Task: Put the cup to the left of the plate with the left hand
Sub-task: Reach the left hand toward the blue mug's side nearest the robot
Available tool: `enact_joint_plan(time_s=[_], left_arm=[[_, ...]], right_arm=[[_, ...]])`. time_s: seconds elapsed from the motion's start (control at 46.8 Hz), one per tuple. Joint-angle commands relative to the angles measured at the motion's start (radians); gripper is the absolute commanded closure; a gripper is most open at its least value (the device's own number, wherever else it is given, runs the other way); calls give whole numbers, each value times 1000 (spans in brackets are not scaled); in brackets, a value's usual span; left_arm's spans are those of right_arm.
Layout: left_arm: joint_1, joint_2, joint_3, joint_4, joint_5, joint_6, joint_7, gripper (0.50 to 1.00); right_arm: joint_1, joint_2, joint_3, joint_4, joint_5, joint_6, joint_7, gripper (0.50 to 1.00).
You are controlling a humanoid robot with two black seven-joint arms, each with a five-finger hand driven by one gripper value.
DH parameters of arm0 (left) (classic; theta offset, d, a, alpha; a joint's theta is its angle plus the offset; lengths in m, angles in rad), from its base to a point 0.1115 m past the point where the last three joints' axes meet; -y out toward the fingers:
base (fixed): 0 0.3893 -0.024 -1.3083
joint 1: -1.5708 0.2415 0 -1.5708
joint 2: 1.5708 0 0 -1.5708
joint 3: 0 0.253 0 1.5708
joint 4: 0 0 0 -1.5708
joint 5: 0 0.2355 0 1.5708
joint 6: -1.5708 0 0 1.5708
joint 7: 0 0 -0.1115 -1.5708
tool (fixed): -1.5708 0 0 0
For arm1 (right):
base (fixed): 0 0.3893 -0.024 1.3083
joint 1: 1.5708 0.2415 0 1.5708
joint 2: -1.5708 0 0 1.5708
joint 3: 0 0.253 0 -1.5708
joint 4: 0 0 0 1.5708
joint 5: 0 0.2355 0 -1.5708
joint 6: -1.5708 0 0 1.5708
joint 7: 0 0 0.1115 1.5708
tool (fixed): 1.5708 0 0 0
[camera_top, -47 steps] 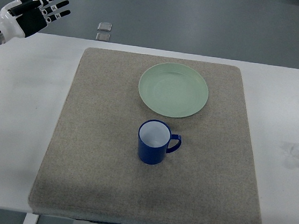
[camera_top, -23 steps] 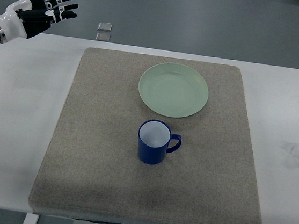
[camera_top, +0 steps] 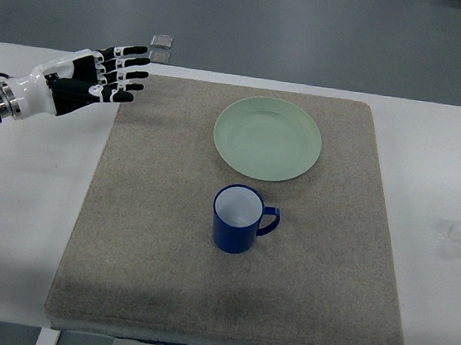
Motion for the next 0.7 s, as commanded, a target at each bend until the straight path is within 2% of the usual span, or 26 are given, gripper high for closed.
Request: enact_joint_plan(time_s=[0.0, 0.214, 0.683], left_arm=[[47, -1, -1, -57, 80, 0, -37, 504], [120, -15, 1, -144, 332, 0, -251, 504], [126, -123, 105, -151, 412, 0, -275, 504]], right_arm=[[0, 0, 0, 0, 0, 0, 0, 568], [0, 0, 0, 0, 0, 0, 0, 568], [0, 0, 0, 0, 0, -1, 0, 568]])
